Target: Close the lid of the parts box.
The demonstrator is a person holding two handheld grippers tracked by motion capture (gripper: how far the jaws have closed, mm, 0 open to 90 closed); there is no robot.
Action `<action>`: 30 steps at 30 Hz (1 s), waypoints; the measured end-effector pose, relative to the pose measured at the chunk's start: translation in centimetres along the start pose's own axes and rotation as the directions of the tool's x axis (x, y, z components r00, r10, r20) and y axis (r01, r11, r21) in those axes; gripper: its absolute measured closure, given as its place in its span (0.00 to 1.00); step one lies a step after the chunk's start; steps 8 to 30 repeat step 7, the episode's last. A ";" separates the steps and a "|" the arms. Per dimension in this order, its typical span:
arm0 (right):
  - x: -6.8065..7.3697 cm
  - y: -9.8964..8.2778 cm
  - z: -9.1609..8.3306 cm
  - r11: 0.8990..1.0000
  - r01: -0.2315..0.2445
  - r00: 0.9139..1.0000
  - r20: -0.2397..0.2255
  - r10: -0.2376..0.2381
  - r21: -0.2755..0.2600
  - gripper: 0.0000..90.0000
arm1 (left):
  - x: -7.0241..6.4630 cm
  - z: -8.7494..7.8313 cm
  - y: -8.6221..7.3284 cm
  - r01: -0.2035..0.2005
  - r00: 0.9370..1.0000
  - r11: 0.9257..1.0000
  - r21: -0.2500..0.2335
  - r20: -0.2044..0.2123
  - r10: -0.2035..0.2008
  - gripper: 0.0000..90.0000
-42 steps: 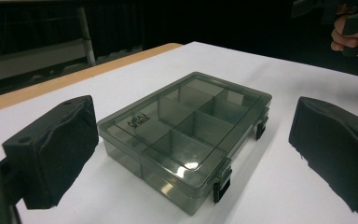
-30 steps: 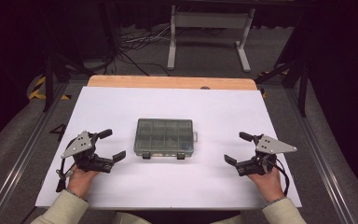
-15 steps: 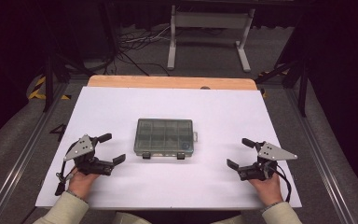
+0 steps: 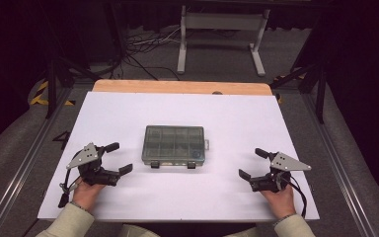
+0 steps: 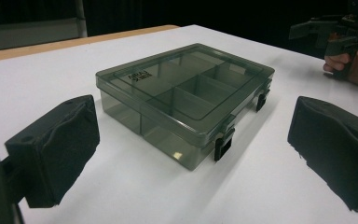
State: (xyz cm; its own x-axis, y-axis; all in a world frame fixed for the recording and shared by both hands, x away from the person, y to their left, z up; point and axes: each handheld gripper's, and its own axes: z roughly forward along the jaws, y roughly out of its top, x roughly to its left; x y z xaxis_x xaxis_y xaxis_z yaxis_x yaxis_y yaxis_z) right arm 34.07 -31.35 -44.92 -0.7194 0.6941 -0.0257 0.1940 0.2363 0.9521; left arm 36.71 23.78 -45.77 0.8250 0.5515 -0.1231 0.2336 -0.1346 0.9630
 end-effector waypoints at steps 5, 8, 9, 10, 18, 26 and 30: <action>0.0 0.0 -0.1 1.000 -0.003 1.000 0.004 0.003 -0.004 0.00 | 0.0 0.0 0.0 0.002 1.000 1.000 -0.001 -0.001 -0.002 0.03; 0.0 0.1 -0.1 1.000 -0.004 1.000 0.006 0.004 -0.009 0.00 | 0.0 0.0 0.0 0.002 1.000 1.000 -0.001 -0.005 -0.002 0.03; 0.0 0.1 -0.1 1.000 -0.004 1.000 0.006 0.004 -0.009 0.00 | 0.0 0.0 0.0 0.002 1.000 1.000 -0.001 -0.005 -0.002 0.03; 0.0 0.1 -0.1 1.000 -0.004 1.000 0.006 0.004 -0.009 0.00 | 0.0 0.0 0.0 0.002 1.000 1.000 -0.001 -0.005 -0.002 0.03; 0.0 0.1 -0.1 1.000 -0.004 1.000 0.006 0.004 -0.009 0.00 | 0.0 0.0 0.0 0.002 1.000 1.000 -0.001 -0.005 -0.002 0.03; 0.0 0.1 -0.1 1.000 -0.004 1.000 0.006 0.004 -0.009 0.00 | 0.0 0.0 0.0 0.002 1.000 1.000 -0.001 -0.005 -0.002 0.03; 0.0 0.1 -0.1 1.000 -0.004 1.000 0.006 0.004 -0.009 0.00 | 0.0 0.0 0.0 0.002 1.000 1.000 -0.001 -0.005 -0.002 0.03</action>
